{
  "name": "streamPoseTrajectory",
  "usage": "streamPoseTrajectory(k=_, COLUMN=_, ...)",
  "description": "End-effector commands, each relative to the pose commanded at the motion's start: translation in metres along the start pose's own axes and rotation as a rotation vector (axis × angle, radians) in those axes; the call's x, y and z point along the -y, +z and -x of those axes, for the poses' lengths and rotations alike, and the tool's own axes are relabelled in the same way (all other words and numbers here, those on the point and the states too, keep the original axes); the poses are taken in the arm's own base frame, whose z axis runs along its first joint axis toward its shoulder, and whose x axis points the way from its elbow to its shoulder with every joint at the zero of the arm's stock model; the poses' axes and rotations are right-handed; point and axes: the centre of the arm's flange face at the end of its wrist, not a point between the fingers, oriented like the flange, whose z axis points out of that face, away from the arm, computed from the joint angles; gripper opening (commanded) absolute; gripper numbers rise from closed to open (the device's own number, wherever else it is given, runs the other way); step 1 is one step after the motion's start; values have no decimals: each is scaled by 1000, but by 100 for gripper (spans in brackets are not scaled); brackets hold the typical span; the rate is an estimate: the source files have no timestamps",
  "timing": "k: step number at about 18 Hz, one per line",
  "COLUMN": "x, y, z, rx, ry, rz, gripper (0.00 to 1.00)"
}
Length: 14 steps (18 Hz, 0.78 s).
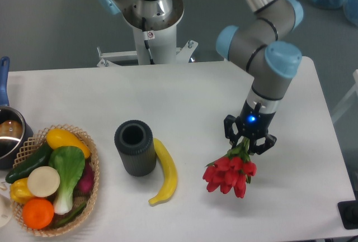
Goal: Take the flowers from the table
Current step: 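Lift the grasped tulip bouquet up off the table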
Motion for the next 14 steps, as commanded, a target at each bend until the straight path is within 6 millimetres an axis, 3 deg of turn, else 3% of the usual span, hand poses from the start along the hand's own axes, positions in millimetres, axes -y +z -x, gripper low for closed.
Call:
streamPoseTrajectory(k=4, x=29, y=-31, z=-10, rx=-14, ry=-54, rz=-152, gripper=45)
streamPoseTrajectory(k=7, x=41, y=-42, z=-15, rx=-40, ry=-66, rz=-239, gripper=45)
streamPoseTrajectory(k=14, x=43, y=-47, z=-15, rx=-62, ry=-71, rz=-299, gripper=45)
